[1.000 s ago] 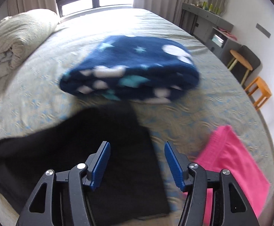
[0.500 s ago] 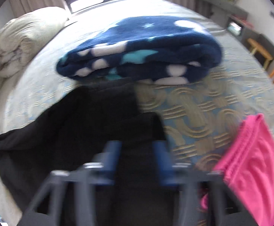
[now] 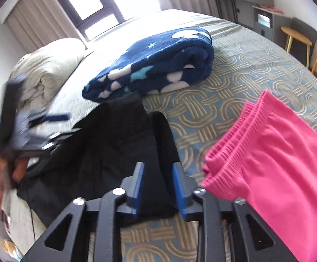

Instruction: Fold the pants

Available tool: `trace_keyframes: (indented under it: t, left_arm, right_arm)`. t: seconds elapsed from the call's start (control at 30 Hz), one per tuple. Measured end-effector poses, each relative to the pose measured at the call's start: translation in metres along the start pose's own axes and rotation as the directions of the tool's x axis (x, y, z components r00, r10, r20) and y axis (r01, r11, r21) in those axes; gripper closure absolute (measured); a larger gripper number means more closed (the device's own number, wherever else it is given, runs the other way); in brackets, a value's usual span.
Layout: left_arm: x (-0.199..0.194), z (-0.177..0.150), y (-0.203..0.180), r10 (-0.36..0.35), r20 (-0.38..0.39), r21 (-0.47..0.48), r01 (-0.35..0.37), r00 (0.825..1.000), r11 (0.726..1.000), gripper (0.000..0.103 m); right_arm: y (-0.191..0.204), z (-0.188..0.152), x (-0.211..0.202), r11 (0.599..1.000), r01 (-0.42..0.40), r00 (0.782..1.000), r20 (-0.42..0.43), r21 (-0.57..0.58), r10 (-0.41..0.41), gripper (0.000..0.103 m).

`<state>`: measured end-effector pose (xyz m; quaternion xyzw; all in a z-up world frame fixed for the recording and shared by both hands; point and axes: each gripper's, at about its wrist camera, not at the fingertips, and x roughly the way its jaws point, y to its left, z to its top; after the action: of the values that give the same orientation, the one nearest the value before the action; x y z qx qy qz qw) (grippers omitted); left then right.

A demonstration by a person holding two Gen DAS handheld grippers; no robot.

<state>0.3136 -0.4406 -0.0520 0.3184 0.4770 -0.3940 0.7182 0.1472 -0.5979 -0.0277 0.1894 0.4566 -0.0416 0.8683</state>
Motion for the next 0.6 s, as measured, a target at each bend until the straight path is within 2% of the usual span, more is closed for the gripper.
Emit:
trace_keyframes:
  t: [0.03, 0.07, 0.1, 0.13, 0.2, 0.23, 0.27, 0.3, 0.33, 0.4, 0.43, 0.47, 0.53, 0.6]
  left_arm:
    - [0.002, 0.004, -0.002, -0.049, 0.006, -0.003, 0.049, 0.999, 0.999, 0.046]
    - [0.002, 0.008, -0.004, -0.082, 0.008, -0.015, 0.082, 0.997, 0.996, 0.093]
    - [0.002, 0.01, -0.004, -0.104, 0.003, -0.042, 0.104, 0.995, 0.994, 0.097]
    - [-0.003, 0.01, -0.005, -0.127, 0.021, -0.054, 0.128, 0.992, 0.99, 0.097]
    - [-0.025, 0.006, -0.011, -0.195, 0.083, -0.02, 0.198, 0.977, 0.98, 0.097]
    - [-0.041, 0.0, -0.014, -0.251, 0.118, 0.014, 0.251, 0.961, 0.968, 0.097]
    - [-0.06, -0.006, -0.016, -0.314, 0.153, 0.064, 0.308, 0.937, 0.949, 0.097]
    - [-0.073, -0.009, -0.018, -0.351, 0.177, 0.107, 0.336, 0.92, 0.936, 0.096]
    - [-0.083, -0.011, -0.02, -0.359, 0.199, 0.145, 0.335, 0.912, 0.931, 0.096]
    - [-0.079, -0.003, -0.02, -0.286, 0.188, 0.148, 0.261, 0.94, 0.954, 0.096]
    - [-0.07, 0.002, -0.017, -0.26, 0.157, 0.124, 0.242, 0.953, 0.962, 0.096]
    - [-0.057, 0.006, -0.012, -0.253, 0.115, 0.093, 0.243, 0.961, 0.966, 0.096]
    - [-0.029, 0.011, -0.006, -0.226, 0.052, 0.039, 0.224, 0.973, 0.974, 0.093]
    - [-0.007, 0.006, 0.0, -0.182, 0.01, 0.008, 0.182, 0.983, 0.983, 0.074]
  right_arm:
    - [0.0, -0.002, 0.0, 1.0, 0.005, 1.0, -0.004, -0.002, -0.005, 0.072]
    - [-0.002, -0.002, 0.001, 1.0, 0.006, 1.0, -0.008, -0.004, -0.006, 0.072]
    - [-0.004, -0.002, 0.002, 1.0, 0.008, 1.0, -0.009, -0.007, -0.008, 0.072]
    - [-0.006, -0.001, 0.003, 1.0, 0.018, 1.0, -0.009, -0.009, -0.018, 0.072]
    - [-0.009, -0.001, 0.006, 0.999, 0.035, 0.999, -0.008, -0.003, -0.035, 0.071]
    - [-0.011, -0.001, 0.004, 1.0, 0.029, 1.0, -0.006, 0.004, -0.029, 0.071]
    - [-0.014, -0.004, 0.0, 1.0, 0.009, 1.0, 0.001, 0.013, -0.009, 0.071]
    - [-0.015, -0.005, -0.002, 1.0, -0.01, 1.0, 0.01, 0.014, 0.01, 0.071]
    - [-0.015, -0.006, -0.006, 0.999, -0.038, 0.999, 0.024, 0.005, 0.038, 0.07]
    - [-0.014, -0.008, -0.01, 0.995, -0.098, 0.994, 0.045, -0.032, 0.1, 0.058]
    - [-0.013, -0.009, -0.01, 0.993, -0.105, 0.993, 0.047, -0.046, 0.107, 0.046]
    - [-0.012, -0.008, -0.01, 0.995, -0.088, 0.995, 0.047, -0.057, 0.09, 0.041]
    - [-0.008, -0.007, -0.007, 0.996, -0.055, 0.998, 0.039, -0.069, 0.057, 0.041]
    - [-0.005, -0.008, -0.001, 0.996, -0.059, 0.998, 0.018, -0.068, 0.061, 0.041]
